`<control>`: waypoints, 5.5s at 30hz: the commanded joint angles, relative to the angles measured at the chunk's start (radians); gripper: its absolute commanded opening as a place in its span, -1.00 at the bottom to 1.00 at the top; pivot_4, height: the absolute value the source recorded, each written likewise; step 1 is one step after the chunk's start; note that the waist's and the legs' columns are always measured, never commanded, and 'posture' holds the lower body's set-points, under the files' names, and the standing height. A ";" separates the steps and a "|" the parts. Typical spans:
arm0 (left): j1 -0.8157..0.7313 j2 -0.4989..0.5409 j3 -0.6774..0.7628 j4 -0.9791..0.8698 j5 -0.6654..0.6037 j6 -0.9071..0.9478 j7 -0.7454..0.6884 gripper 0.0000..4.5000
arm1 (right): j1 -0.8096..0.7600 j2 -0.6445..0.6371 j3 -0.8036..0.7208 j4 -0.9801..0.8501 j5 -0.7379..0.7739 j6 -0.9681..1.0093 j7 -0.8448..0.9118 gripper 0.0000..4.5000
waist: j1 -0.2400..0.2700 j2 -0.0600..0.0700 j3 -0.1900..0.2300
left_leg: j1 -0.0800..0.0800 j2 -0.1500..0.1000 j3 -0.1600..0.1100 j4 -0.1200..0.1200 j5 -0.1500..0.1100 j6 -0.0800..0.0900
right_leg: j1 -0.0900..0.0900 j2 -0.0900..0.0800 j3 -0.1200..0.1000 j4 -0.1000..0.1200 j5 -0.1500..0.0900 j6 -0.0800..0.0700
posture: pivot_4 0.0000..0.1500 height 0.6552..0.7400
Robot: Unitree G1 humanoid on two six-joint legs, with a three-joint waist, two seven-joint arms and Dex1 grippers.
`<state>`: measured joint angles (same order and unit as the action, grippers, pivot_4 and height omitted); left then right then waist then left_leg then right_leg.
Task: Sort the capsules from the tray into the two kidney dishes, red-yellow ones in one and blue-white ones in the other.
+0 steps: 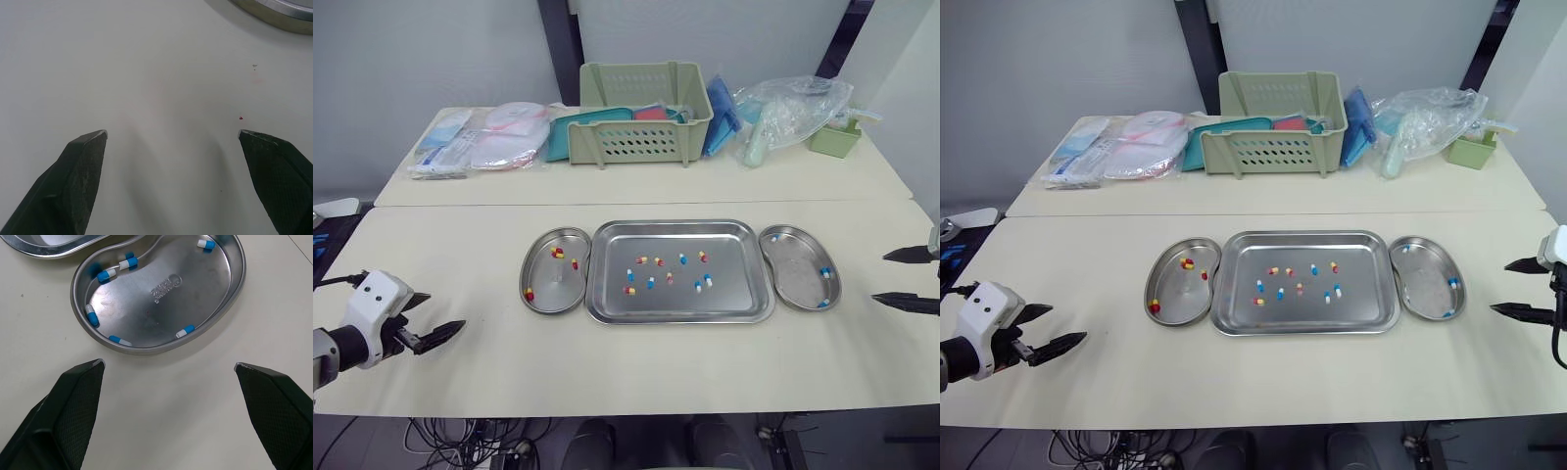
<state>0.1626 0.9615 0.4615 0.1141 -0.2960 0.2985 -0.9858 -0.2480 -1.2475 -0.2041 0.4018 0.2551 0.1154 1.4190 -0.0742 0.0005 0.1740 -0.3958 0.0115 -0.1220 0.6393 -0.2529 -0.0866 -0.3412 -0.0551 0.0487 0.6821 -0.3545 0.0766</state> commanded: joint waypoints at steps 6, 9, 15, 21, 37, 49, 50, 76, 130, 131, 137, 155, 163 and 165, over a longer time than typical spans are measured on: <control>-0.046 0.022 0.014 0.055 -0.006 -0.029 -0.037 0.97 | 0.010 -0.004 -0.035 0.033 0.000 -0.058 -0.009 1.00 | 0.000 0.000 0.000 | 0.000 0.000 0.000 0.000 0.000 0.000 | 0.000 0.000 0.000 0.000 0.000 0.000 | 1.00 1.00; -0.051 0.015 0.029 0.072 -0.013 -0.045 -0.045 0.97 | 0.002 0.001 -0.038 0.045 0.005 -0.053 -0.026 1.00 | 0.000 0.000 0.000 | 0.000 0.000 0.000 0.000 0.000 0.000 | 0.000 0.000 0.000 0.000 0.000 0.000 | 1.00 1.00; -0.038 0.010 0.063 0.096 -0.049 -0.030 -0.066 0.97 | -0.006 -0.004 -0.048 0.065 0.021 -0.046 -0.021 1.00 | 0.000 0.000 0.000 | 0.000 0.000 0.000 0.000 0.000 0.000 | 0.000 0.000 0.000 0.000 0.000 0.000 | 1.00 1.00; -0.010 0.019 0.060 0.086 -0.066 -0.028 -0.110 0.97 | 0.012 -0.009 -0.060 0.055 0.030 -0.040 -0.007 1.00 | -0.001 0.000 0.000 | 0.000 0.000 0.000 0.000 0.000 0.000 | 0.000 0.000 0.000 0.000 0.000 0.000 | 1.00 1.00; 0.069 -0.009 0.059 -0.013 -0.083 -0.049 -0.126 0.97 | 0.147 0.025 -0.141 -0.062 0.054 -0.070 -0.029 1.00 | 0.000 0.000 0.000 | 0.000 0.000 0.000 0.000 0.000 0.000 | 0.000 0.000 0.000 0.000 0.000 0.000 | 1.00 1.00; 0.221 -0.112 0.076 -0.320 -0.175 0.069 -0.076 0.97 | 0.402 0.289 -0.145 -0.804 0.214 0.169 -0.256 1.00 | 0.019 -0.001 0.000 | 0.000 0.000 -0.001 0.001 0.000 0.000 | 0.002 0.000 0.000 0.000 0.000 0.000 | 1.00 1.00; 0.231 -0.119 0.081 -0.335 -0.181 0.076 -0.071 0.97 | 0.399 0.312 -0.125 -0.820 0.213 0.175 -0.276 1.00 | 0.022 -0.001 0.000 | 0.000 0.000 -0.001 0.001 0.000 0.000 | 0.002 0.000 -0.001 0.000 0.000 0.000 | 1.00 1.00; -0.300 -0.083 -0.387 -0.428 -0.103 0.048 -0.132 0.44 | 0.453 0.512 0.106 -1.020 0.183 0.165 -0.487 1.00 | 0.042 -0.004 -0.001 | 0.002 0.000 -0.003 0.001 0.000 0.000 | 0.004 0.001 -0.003 -0.001 0.000 0.000 | 1.00 1.00; -0.891 -0.418 -0.911 0.214 0.345 0.017 -0.346 -0.99 | 0.473 0.513 0.129 -1.105 0.208 0.240 -0.596 1.00 | 0.037 -0.005 0.000 | -0.001 -0.002 -0.007 0.005 0.000 0.000 | 0.004 0.001 -0.006 -0.001 0.000 0.000 | 1.00 1.00; -0.891 -0.419 -0.909 0.214 0.344 0.017 -0.345 -0.99 | 0.472 0.513 0.129 -1.104 0.208 0.240 -0.595 1.00 | 0.037 -0.005 0.000 | -0.001 -0.002 -0.007 0.005 0.000 0.000 | 0.004 0.001 -0.006 -0.001 0.000 0.000 | 1.00 1.00; -0.880 -0.393 -0.855 0.127 0.280 0.068 -0.368 -0.99 | 0.472 0.505 0.128 -1.097 0.206 0.235 -0.586 1.00 | 0.036 -0.005 0.000 | -0.001 -0.002 -0.007 0.005 0.000 0.000 | 0.005 0.001 -0.006 -0.001 0.000 0.000 | 1.00 1.00; -0.575 -0.092 -0.296 -0.262 0.064 0.544 -0.056 -0.99 | 0.346 0.548 0.264 -0.970 0.108 0.033 -0.478 1.00 | 0.022 -0.005 0.000 | -0.001 -0.001 -0.008 0.004 0.000 0.000 | 0.004 0.001 -0.006 0.000 0.000 0.000 | 1.00 1.00; -0.524 -0.133 -0.299 -0.308 -0.009 0.554 0.021 -0.75 | 0.274 0.565 0.289 -0.923 0.110 0.033 -0.471 1.00 | 0.039 -0.005 0.000 | -0.002 -0.001 -0.008 0.005 0.000 0.000 | 0.004 0.001 -0.007 0.000 0.000 0.000 | 1.00 1.00; -0.528 -0.131 -0.307 -0.308 -0.025 0.552 0.021 -0.53 | 0.274 0.566 0.290 -0.921 0.109 0.032 -0.473 1.00 | 0.040 -0.005 0.000 | -0.001 -0.001 -0.008 0.004 0.000 0.000 | 0.004 0.001 -0.006 0.000 0.000 0.000 | 1.00 1.00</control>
<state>-0.3577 0.8181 0.1452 -0.1616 -0.3026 0.8632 -0.9696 0.0296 -0.6860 0.0849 -0.5007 0.3626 0.1655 0.9418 -0.0340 -0.0050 0.1743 -0.3973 0.0105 -0.1297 0.6436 -0.2528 -0.0869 -0.3375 -0.0540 0.0423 0.6817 -0.3546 0.0768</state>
